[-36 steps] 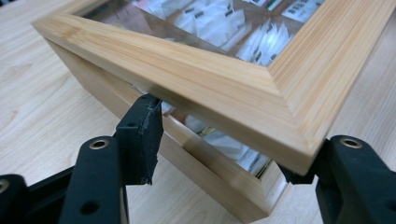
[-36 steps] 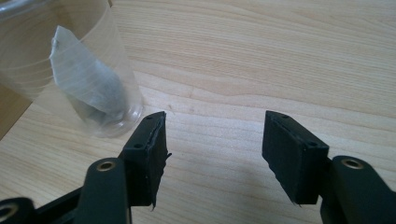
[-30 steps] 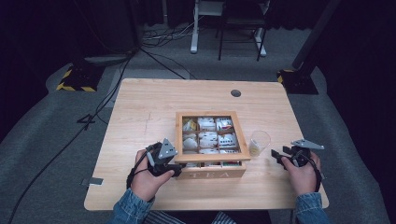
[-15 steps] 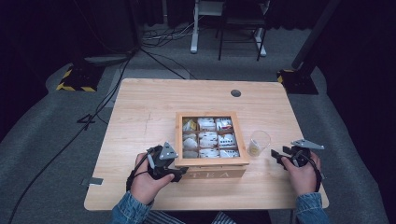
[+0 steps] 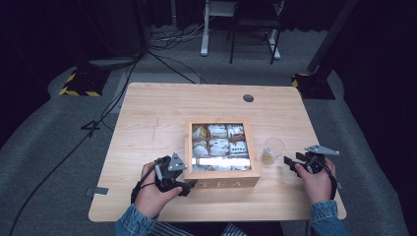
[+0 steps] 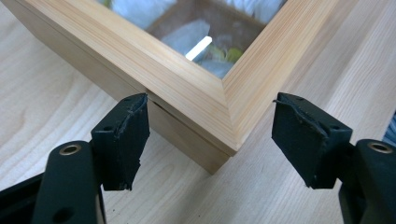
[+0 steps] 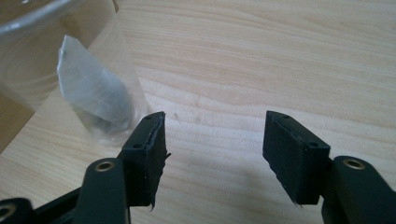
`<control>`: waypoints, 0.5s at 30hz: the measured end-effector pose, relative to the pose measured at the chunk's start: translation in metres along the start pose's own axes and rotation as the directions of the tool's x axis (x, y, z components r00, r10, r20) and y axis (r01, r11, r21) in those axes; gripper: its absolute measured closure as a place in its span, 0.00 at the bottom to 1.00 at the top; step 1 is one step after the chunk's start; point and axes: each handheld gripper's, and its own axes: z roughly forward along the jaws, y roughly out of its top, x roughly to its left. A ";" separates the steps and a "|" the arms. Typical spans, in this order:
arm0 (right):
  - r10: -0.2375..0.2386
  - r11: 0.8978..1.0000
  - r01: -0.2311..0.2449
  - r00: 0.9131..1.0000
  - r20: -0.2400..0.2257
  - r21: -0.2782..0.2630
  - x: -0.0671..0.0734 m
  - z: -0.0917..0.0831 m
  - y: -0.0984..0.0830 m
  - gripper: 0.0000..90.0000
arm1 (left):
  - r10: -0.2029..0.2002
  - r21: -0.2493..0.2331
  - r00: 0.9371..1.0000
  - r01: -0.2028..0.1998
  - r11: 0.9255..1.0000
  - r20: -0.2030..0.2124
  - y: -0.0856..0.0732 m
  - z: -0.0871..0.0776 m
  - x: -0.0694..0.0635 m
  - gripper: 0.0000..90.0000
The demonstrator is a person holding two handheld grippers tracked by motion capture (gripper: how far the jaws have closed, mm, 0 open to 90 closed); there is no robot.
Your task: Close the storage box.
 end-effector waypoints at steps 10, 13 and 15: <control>-0.016 1.000 0.016 1.000 -0.012 -0.015 -0.005 0.007 0.007 0.44 | -0.028 -0.132 0.998 0.021 0.991 -0.049 -0.005 -0.036 0.011 0.26; -0.015 1.000 0.015 1.000 -0.009 -0.012 -0.005 0.008 0.007 0.43 | -0.050 -0.151 0.996 0.038 0.988 -0.079 -0.009 -0.041 0.023 0.25; -0.011 1.000 0.011 1.000 -0.004 -0.011 -0.005 0.008 0.006 0.43 | -0.080 -0.166 0.993 0.066 0.984 -0.083 -0.012 -0.044 0.030 0.24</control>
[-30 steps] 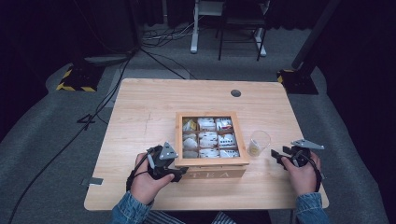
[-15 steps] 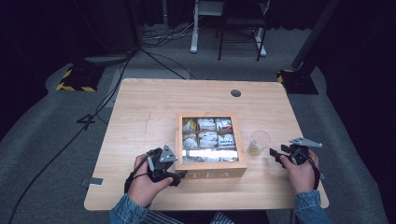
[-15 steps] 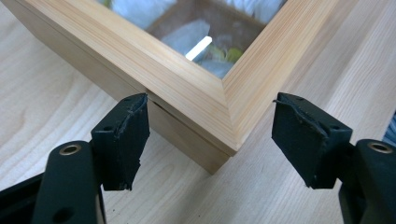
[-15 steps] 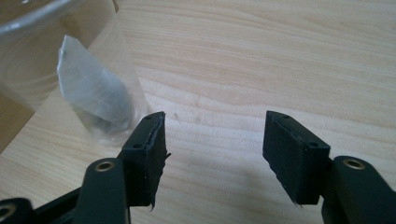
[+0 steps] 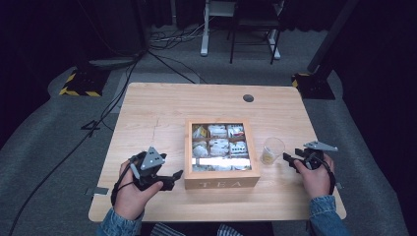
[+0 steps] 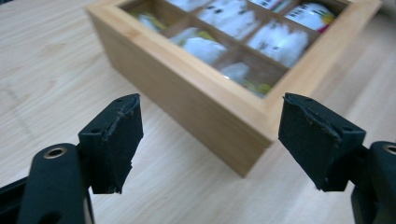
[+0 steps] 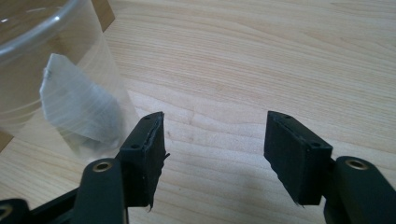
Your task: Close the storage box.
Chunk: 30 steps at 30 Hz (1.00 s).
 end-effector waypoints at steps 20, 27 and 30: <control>-0.021 0.999 0.020 1.000 0.019 0.042 -0.002 0.004 -0.018 0.34 | -0.168 0.004 0.962 0.173 0.985 -0.213 -0.028 0.012 0.073 0.19; -0.053 0.998 0.052 0.998 0.021 0.041 -0.002 0.007 -0.019 0.25 | -0.198 -0.020 0.950 0.200 0.980 -0.241 -0.040 0.021 0.090 0.19; -0.062 0.997 0.061 0.998 0.022 0.044 -0.001 0.007 -0.019 0.24 | -0.196 -0.008 0.946 0.201 0.980 -0.260 -0.044 0.027 0.095 0.19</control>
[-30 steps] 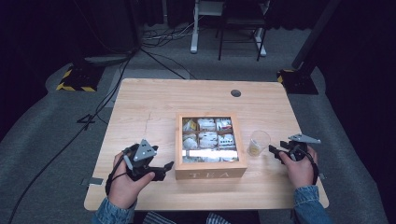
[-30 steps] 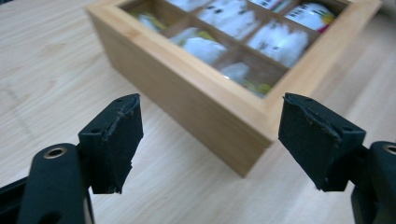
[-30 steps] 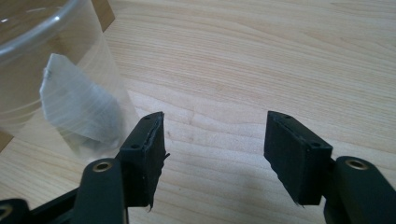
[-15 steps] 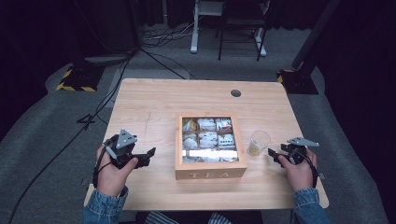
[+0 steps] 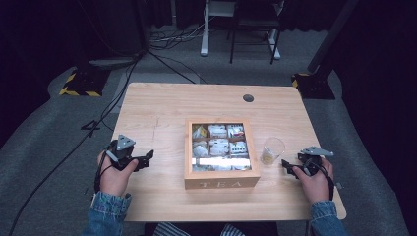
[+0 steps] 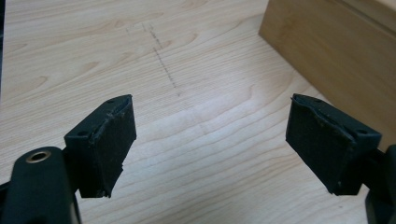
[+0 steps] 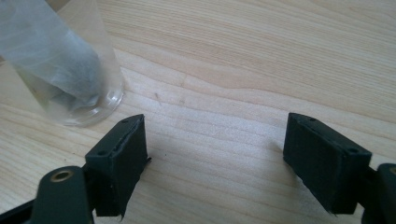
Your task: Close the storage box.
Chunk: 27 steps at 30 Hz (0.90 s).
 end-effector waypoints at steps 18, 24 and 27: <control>-0.003 1.000 0.003 1.000 -0.004 0.000 0.000 0.000 0.000 0.23 | 0.011 0.133 0.999 -0.004 0.991 -0.051 -0.020 0.041 0.011 0.18; -0.006 1.000 0.006 1.000 -0.007 0.000 0.000 0.000 0.000 0.23 | -0.018 0.131 0.999 0.023 0.991 -0.038 -0.021 0.044 0.012 0.16; -0.006 1.000 0.006 1.000 -0.006 0.001 0.000 0.000 0.000 0.23 | -0.019 0.132 0.999 0.024 0.991 -0.038 -0.021 0.044 0.012 0.16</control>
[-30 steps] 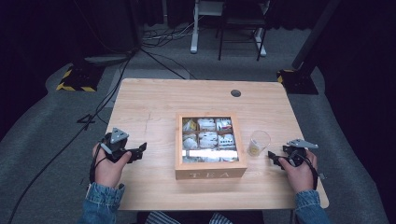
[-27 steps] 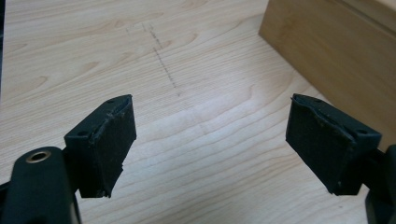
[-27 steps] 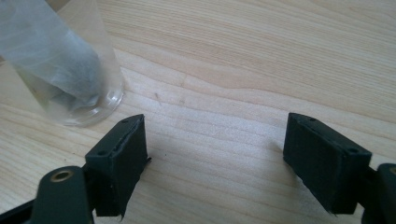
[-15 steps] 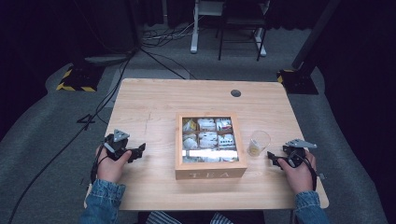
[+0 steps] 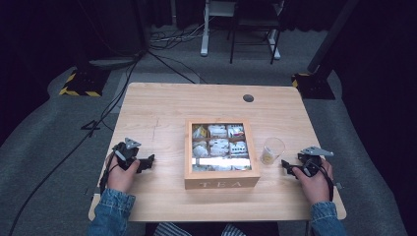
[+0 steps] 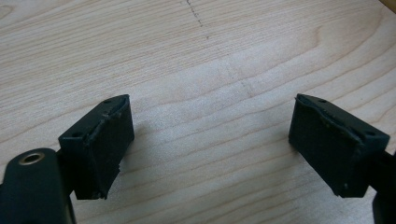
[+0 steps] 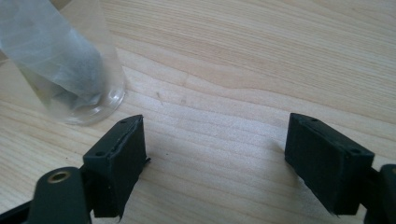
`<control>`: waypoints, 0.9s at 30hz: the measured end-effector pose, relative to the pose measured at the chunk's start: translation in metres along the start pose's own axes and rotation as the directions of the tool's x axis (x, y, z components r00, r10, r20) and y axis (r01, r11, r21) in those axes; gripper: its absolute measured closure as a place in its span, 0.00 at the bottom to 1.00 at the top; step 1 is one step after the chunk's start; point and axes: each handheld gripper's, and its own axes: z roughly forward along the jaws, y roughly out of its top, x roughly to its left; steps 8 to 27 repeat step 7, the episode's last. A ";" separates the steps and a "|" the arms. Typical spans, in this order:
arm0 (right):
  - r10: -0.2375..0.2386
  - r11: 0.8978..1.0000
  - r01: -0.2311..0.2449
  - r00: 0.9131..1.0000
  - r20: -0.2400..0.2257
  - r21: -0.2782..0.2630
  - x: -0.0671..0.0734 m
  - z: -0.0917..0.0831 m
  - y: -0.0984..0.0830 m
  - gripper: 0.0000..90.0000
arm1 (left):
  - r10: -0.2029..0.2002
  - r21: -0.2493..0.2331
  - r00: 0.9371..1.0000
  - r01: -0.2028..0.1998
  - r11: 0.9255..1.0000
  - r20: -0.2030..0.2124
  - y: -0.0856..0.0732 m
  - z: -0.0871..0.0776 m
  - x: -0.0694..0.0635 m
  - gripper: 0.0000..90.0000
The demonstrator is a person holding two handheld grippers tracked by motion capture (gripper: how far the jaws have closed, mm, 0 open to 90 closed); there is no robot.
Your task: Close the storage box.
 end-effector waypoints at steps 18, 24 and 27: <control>-0.001 1.000 0.001 1.000 0.001 0.000 0.000 0.000 0.000 0.23 | -0.036 -0.005 0.999 0.036 0.999 -0.036 -0.002 -0.001 -0.005 0.16; -0.001 1.000 0.001 1.000 0.001 0.000 0.000 0.000 0.000 0.23 | -0.036 -0.005 0.999 0.036 0.999 -0.036 -0.002 -0.001 -0.005 0.16; -0.001 1.000 0.001 1.000 0.001 0.000 0.000 0.000 0.000 0.23 | -0.036 -0.005 0.999 0.036 0.999 -0.036 -0.002 -0.001 -0.005 0.16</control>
